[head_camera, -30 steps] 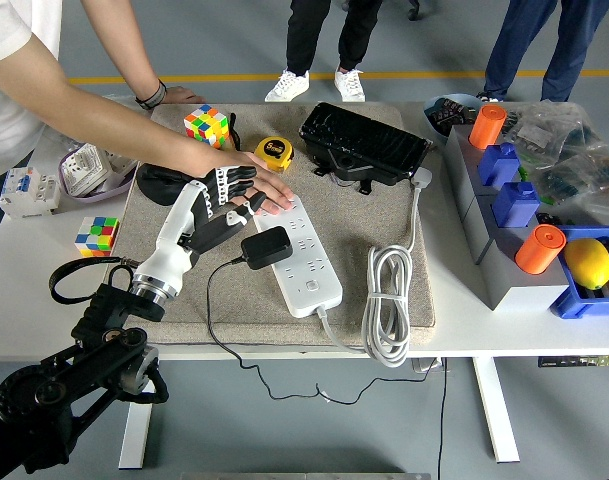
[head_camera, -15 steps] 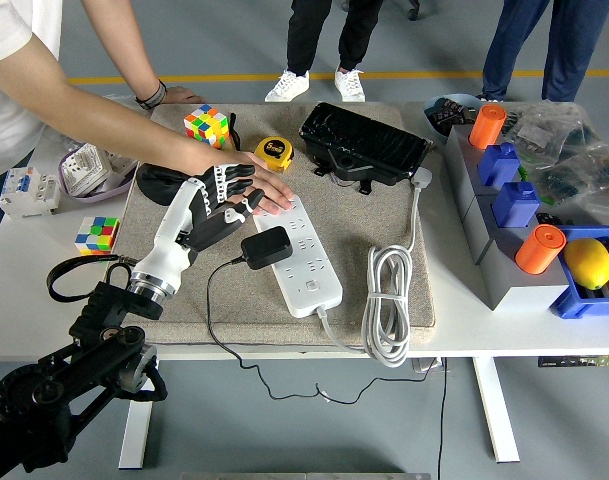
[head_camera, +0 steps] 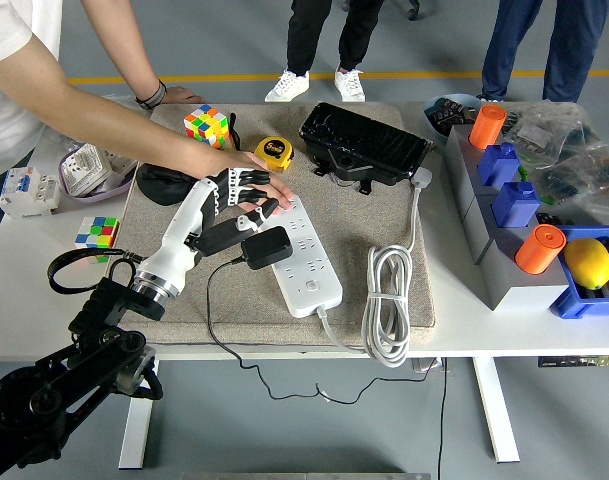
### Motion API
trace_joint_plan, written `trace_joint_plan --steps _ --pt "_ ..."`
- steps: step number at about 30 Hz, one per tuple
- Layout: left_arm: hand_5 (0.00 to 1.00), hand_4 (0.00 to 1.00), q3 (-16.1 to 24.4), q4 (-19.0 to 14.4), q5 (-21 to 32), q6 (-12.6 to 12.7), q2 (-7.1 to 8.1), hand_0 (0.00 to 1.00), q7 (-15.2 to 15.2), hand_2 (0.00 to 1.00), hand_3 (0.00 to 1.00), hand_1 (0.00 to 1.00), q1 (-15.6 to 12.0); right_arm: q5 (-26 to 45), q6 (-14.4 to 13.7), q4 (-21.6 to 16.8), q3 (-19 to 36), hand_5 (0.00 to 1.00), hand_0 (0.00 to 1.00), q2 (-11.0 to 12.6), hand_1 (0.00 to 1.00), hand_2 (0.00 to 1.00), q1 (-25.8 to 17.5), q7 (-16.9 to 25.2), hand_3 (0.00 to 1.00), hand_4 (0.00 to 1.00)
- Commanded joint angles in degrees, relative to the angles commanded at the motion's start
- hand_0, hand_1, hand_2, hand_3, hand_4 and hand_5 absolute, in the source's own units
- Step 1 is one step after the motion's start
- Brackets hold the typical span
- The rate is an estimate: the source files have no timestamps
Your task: Put the plug near the board,insert it into the board,press the button,pull the plug out
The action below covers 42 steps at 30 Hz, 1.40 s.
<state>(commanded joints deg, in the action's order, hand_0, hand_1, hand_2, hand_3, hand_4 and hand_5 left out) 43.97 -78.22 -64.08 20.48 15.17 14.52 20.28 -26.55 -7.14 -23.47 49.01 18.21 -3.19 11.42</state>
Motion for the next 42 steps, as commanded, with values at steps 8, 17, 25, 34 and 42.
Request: trace_joint_plan --steps 8,17,25,34,42 --pt "0.145 0.784 0.3 -6.72 -16.51 -6.9 1.71 0.128 -10.57 0.346 0.649 0.16 0.55 -0.22 -0.03 0.03 0.67 0.237 0.603 -0.13 0.608 0.559 -0.42 -0.01 0.545 0.755" --pt "0.002 0.697 -2.14 -7.74 -23.0 -16.3 1.68 0.062 -20.82 0.187 0.68 0.066 1.48 -0.25 -0.04 0.07 0.78 0.237 0.602 -0.46 0.608 0.56 -0.7 -0.05 0.546 0.756" --pt "0.002 0.747 -4.23 -7.31 -24.65 -22.77 1.6 0.052 -29.77 0.155 0.875 0.059 2.47 -0.37 -0.03 0.03 1.12 0.236 0.603 -0.39 0.608 0.559 -0.72 0.0 0.545 0.756" --pt "0.002 0.748 -5.78 -6.34 -26.33 -23.73 1.1 0.047 -32.2 0.156 0.873 0.062 2.93 -0.4 0.02 -0.03 1.08 0.236 0.603 -0.41 0.607 0.559 -0.74 0.01 0.546 0.756" --pt "0.002 0.765 -6.27 -5.14 -26.58 -23.58 0.94 0.042 -31.88 0.158 0.87 0.065 3.16 -0.43 -0.02 -0.01 1.07 0.236 0.603 -0.38 0.607 0.559 -0.68 0.08 0.546 0.757"
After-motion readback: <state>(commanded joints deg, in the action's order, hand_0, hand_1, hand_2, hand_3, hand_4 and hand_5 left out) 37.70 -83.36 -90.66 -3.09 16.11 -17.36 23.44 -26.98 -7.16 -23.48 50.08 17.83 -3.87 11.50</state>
